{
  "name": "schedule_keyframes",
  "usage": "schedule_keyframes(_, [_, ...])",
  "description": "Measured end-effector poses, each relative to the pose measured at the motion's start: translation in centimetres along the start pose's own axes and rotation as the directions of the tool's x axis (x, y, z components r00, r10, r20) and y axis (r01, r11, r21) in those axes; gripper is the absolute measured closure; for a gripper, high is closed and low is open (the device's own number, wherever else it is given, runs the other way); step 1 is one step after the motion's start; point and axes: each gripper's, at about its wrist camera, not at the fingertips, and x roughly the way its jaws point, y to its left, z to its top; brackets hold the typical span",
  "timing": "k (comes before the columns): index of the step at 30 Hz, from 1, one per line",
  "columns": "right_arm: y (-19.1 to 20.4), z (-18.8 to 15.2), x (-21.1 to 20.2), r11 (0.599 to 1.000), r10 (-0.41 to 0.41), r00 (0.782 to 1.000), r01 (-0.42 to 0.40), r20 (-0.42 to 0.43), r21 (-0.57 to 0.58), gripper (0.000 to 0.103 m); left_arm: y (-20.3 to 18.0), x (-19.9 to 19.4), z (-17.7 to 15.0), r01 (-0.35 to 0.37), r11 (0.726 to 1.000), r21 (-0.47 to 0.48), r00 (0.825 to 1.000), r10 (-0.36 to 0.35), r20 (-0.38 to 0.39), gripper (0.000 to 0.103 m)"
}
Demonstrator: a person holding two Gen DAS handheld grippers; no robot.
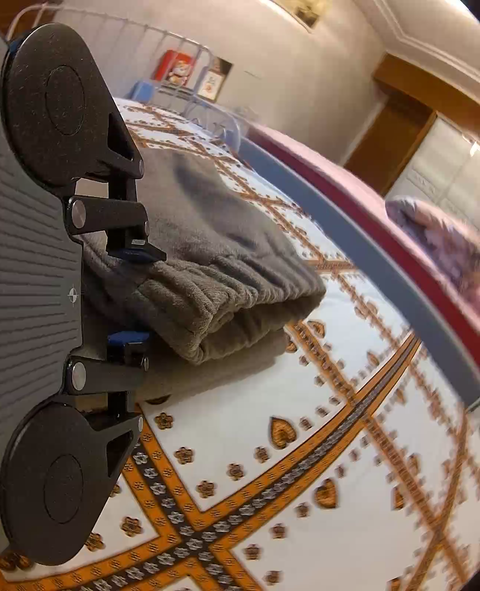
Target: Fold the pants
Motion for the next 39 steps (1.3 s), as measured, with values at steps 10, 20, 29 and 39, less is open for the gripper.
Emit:
schedule_keyframes(10, [0.2, -0.5, -1.2, 1.0, -0.011, 1.0, 0.011, 0.017, 0.013, 0.059, 0.2, -0.4, 0.4, 0.014, 1.0, -0.008, 1.0, -0.014, -0.023, 0.071])
schedule_keyframes(20, [0.2, -0.4, -0.1, 1.0, -0.007, 0.999, 0.007, -0.038, -0.005, 0.072, -0.1, -0.3, 0.4, 0.002, 1.0, -0.004, 1.0, -0.002, -0.019, 0.069])
schedule_keyframes(29, [-0.7, -0.7, 0.2, 1.0, -0.028, 0.998, 0.028, -0.048, 0.013, 0.073, 0.2, -0.3, 0.5, 0.016, 1.0, -0.002, 0.999, -0.016, -0.028, 0.066])
schedule_keyframes(39, [-0.3, -0.6, -1.8, 1.0, 0.005, 1.0, -0.005, -0.027, -0.011, 0.073, 0.6, -1.1, 1.1, -0.029, 1.0, 0.005, 0.994, 0.029, -0.106, 0.048])
